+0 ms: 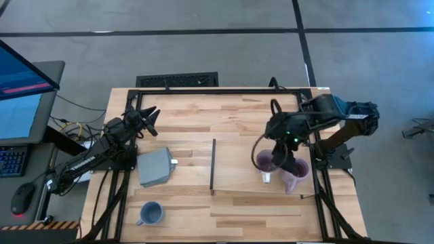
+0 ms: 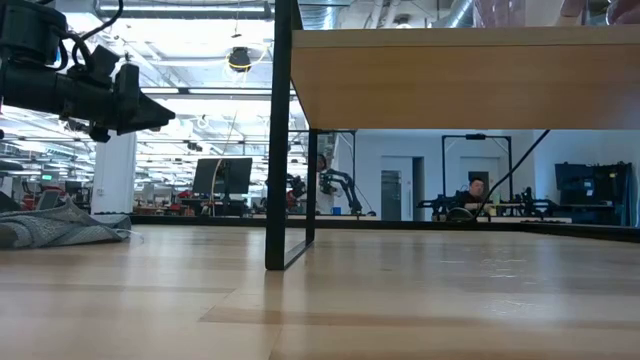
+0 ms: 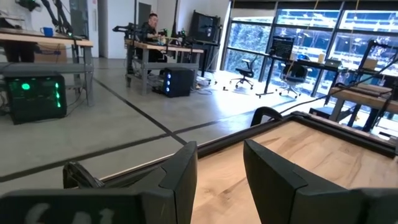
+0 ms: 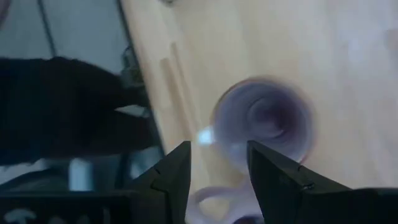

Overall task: Stack small to large cups/mugs on shelf
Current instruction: Adjust the purple mug on the shelf

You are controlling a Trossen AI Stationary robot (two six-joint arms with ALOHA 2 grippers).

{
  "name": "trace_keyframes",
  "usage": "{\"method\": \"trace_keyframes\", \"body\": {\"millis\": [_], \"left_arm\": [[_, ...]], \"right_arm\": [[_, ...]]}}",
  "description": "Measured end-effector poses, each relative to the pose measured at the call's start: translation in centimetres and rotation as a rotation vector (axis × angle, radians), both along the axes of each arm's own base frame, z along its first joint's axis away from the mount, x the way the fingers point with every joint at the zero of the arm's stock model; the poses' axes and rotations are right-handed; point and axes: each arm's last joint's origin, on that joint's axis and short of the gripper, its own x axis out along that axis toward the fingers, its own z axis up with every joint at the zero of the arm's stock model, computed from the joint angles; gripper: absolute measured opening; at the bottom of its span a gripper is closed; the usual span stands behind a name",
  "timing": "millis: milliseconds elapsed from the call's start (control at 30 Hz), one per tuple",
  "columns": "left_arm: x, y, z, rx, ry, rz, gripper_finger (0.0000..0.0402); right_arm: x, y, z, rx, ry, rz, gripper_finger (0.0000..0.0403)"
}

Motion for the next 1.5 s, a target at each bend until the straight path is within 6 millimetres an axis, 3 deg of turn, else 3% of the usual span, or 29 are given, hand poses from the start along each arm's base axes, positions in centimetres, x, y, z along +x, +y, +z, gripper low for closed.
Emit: {"method": "trace_keyframes", "body": {"millis": [400, 567, 1200, 1500], "left_arm": [[0.0, 0.0, 0.0, 0.027, 0.028, 0.008, 0.0121], [0.0, 0.0, 0.0, 0.027, 0.027, 0.008, 0.0121], [0.0, 0.0, 0.0, 0.012, 0.011, 0.007, 0.0121], [0.0, 0.0, 0.0, 0.011, 0.012, 0.008, 0.0121]], "right_arm": [[-1.9, 4.9, 0.0, 0.132, 0.143, -0.110, 0.0177], [-2.1, 6.3, -1.4, 0.134, 0.242, -0.189, 0.0177], [-2.0, 7.3, -5.0, 0.124, 0.454, -0.295, 0.0176], [-2.1, 7.5, -5.2, 0.121, 0.467, -0.333, 0.0176]]}}
